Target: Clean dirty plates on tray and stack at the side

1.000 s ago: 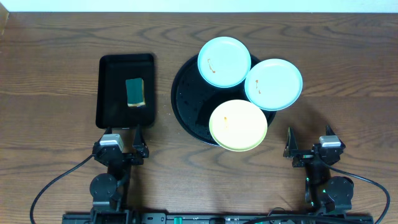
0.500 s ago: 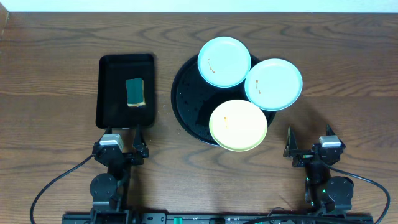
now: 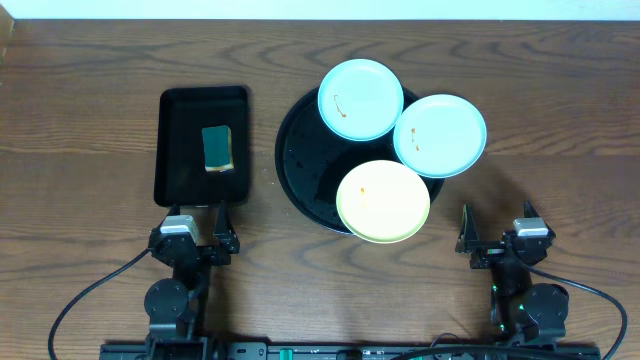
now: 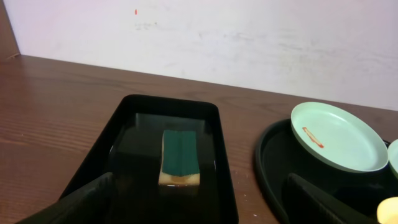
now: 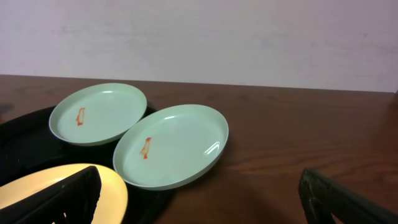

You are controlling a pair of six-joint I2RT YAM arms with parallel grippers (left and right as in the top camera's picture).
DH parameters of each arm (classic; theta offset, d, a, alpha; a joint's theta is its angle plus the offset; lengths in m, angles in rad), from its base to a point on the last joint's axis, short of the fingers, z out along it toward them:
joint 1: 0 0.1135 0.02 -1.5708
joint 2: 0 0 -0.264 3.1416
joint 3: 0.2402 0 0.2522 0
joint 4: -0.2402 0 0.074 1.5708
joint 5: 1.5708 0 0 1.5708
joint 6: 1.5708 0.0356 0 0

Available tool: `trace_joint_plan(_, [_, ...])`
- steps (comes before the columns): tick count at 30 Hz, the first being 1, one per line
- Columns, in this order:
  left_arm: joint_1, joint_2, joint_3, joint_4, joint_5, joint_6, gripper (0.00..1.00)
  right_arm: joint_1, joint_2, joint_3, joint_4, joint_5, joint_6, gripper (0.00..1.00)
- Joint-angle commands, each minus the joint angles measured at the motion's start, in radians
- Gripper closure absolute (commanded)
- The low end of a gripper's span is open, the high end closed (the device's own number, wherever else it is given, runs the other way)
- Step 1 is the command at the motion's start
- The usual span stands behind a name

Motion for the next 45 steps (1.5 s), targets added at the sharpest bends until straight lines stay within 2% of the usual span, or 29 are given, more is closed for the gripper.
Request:
trace_joint_plan(1, [-0.001,0.000,-0.008,-0.048,-0.009,0.013,0.16,-0.008,-0.001,-0.001,-0.005,-0.005,0.014,0.01])
trace_joint_plan(21, [-0.001,0.000,-0.008,-0.037,-0.008,0.012,0.16,-0.008,-0.001,-0.001,-0.005,-0.005,0.014,0.01])
trace_joint_plan(23, [-0.002,0.000,0.000,-0.007,0.040,-0.005,0.16,-0.008,-0.001,-0.001,-0.005,-0.005,0.014,0.01])
trace_joint_plan(25, [-0.002,0.000,0.063,-0.051,0.118,-0.060,0.16,-0.008,-0.001,-0.001,-0.005,-0.005,0.014,0.01])
trace_joint_plan(27, [-0.002,0.014,0.184,-0.167,0.131,-0.124,0.16,-0.008,-0.001,-0.001,-0.005,-0.005,0.014,0.01])
trace_joint_plan(31, [-0.002,0.149,0.498,-0.390,0.146,-0.121,0.16,-0.008,-0.001,-0.001,-0.005,-0.005,0.014,0.01])
trace_joint_plan(35, [-0.002,0.387,0.852,-0.629,0.146,-0.052,0.16,-0.008,-0.001,-0.001,-0.005,-0.005,0.014,0.01])
trace_joint_plan(40, [-0.002,0.808,1.431,-1.052,0.145,0.038,0.16,-0.008,-0.001,-0.001,-0.005,-0.005,0.014,0.01])
trace_joint_plan(41, [-0.002,0.927,1.594,-1.160,0.145,0.051,0.16,-0.008,-0.001,-0.001,-0.005,-0.005,0.014,0.01])
trace_joint_plan(43, [-0.002,1.081,1.798,-1.290,0.148,0.045,0.16,-0.008,-0.001,-0.001,-0.005,-0.005,0.014,0.01])
trace_joint_plan(45, [-0.002,1.181,1.920,-1.366,0.150,0.027,0.16,-0.008,-0.001,-0.001,-0.005,-0.005,0.014,0.01])
